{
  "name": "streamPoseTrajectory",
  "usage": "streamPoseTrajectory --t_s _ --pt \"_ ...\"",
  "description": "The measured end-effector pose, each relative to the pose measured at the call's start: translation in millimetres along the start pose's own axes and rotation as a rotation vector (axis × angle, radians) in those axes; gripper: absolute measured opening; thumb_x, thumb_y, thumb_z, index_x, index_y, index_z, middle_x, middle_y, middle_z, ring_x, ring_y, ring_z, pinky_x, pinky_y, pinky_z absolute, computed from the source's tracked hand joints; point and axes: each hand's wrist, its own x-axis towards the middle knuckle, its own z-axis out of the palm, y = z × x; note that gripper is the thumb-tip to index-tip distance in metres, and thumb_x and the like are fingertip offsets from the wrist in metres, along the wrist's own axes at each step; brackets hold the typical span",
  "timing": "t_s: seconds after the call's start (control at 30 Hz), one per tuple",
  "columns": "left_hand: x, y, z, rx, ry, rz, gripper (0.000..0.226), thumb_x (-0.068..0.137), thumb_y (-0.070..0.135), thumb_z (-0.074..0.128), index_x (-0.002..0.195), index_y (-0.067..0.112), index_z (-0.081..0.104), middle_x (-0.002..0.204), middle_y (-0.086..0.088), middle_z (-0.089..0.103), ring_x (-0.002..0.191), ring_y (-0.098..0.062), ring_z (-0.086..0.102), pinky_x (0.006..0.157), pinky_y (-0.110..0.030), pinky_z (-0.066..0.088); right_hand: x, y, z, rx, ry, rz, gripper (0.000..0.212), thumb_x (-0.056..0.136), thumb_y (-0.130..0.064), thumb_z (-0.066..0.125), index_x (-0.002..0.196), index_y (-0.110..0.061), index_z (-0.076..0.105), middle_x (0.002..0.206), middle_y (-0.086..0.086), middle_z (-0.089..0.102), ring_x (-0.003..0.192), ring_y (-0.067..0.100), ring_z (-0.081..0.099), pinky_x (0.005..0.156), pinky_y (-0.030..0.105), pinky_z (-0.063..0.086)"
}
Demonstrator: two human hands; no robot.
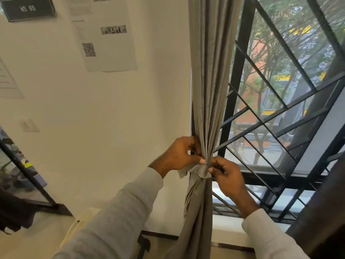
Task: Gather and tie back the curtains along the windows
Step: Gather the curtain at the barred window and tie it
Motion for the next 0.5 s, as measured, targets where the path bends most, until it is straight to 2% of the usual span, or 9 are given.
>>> streamPoseTrajectory --t_s 0.1,0.17,0.23,0.27,0.33,0.37,0.43,0.5 --pt "0.2 1.0 6.1 -0.065 0.096 -0.066 0.06 0.074 0.012 0.098 0.116 0.013 0.055 0.098 0.0 0.072 0.087 -0.013 0.075 0.079 -0.024 0.063 -3.2 -0.2 0.8 -0.068 0.166 -0.022 0.019 0.09 -0.002 0.078 0.096 -0.019 0.073 0.092 -0.006 0.072 0.089 0.006 0.071 0.083 0.033 0.064" --pt "-1.6 4.2 7.6 -0.158 0.074 -0.121 0.07 0.075 0.013 0.098 0.125 0.016 0.048 0.101 0.004 0.075 0.088 -0.009 0.078 0.076 -0.019 0.062 -8.9 -4.2 4.0 -0.119 0.319 -0.064 0.021 0.085 -0.003 0.083 0.09 -0.016 0.068 0.093 -0.001 0.065 0.088 0.004 0.065 0.077 0.019 0.059" --pt "-1.3 3.3 9.7 -0.211 0.058 -0.136 0.08 0.075 0.015 0.097 0.135 0.02 0.045 0.106 0.008 0.076 0.093 -0.008 0.079 0.083 -0.025 0.065 -12.5 -7.1 7.6 -0.225 0.435 -0.109 0.026 0.082 -0.008 0.087 0.083 -0.018 0.063 0.092 0.001 0.059 0.086 0.008 0.058 0.073 0.014 0.052" --pt "-1.3 2.4 11.2 -0.223 0.055 -0.127 0.082 0.075 0.017 0.098 0.139 0.021 0.047 0.111 0.006 0.077 0.098 -0.013 0.079 0.089 -0.034 0.066 -13.3 -6.8 9.8 -0.275 0.469 -0.086 0.026 0.084 -0.014 0.087 0.081 -0.02 0.062 0.088 -0.002 0.059 0.083 0.01 0.057 0.072 0.021 0.053" --pt "-0.9 -1.6 13.9 -0.212 0.061 -0.111 0.078 0.073 0.02 0.099 0.139 0.023 0.056 0.12 -0.001 0.078 0.107 -0.021 0.078 0.097 -0.049 0.064 -14.2 -4.7 12.7 -0.243 0.436 0.016 0.019 0.094 -0.023 0.078 0.081 -0.022 0.064 0.078 -0.006 0.064 0.075 0.014 0.063 0.07 0.039 0.06" --pt "-1.0 -3.6 15.5 -0.201 0.068 -0.11 0.071 0.073 0.02 0.099 0.134 0.023 0.061 0.121 -0.003 0.078 0.109 -0.022 0.077 0.098 -0.052 0.063 -16.4 -2.8 14.4 -0.165 0.371 0.051 0.015 0.099 -0.026 0.071 0.085 -0.023 0.068 0.078 -0.006 0.068 0.075 0.014 0.067 0.072 0.043 0.063" --pt "-1.4 -6.9 18.4 -0.189 0.084 -0.113 0.06 0.074 0.02 0.098 0.125 0.024 0.067 0.119 -0.004 0.079 0.108 -0.023 0.078 0.098 -0.053 0.063 -22.4 -3.0 17.5 0.062 0.255 0.072 0.018 0.104 -0.032 0.061 0.097 -0.023 0.074 0.086 -0.004 0.075 0.084 0.016 0.074 0.082 0.046 0.065" --pt "-2.3 -6.1 18.0 -0.181 0.098 -0.124 0.056 0.075 0.021 0.098 0.123 0.023 0.068 0.116 -0.004 0.08 0.106 -0.023 0.078 0.097 -0.053 0.063 -27.8 -2.2 15.6 0.231 0.115 0.101 0.021 0.101 -0.035 0.06 0.108 -0.024 0.076 0.098 -0.001 0.079 0.098 0.02 0.076 0.092 0.046 0.062"
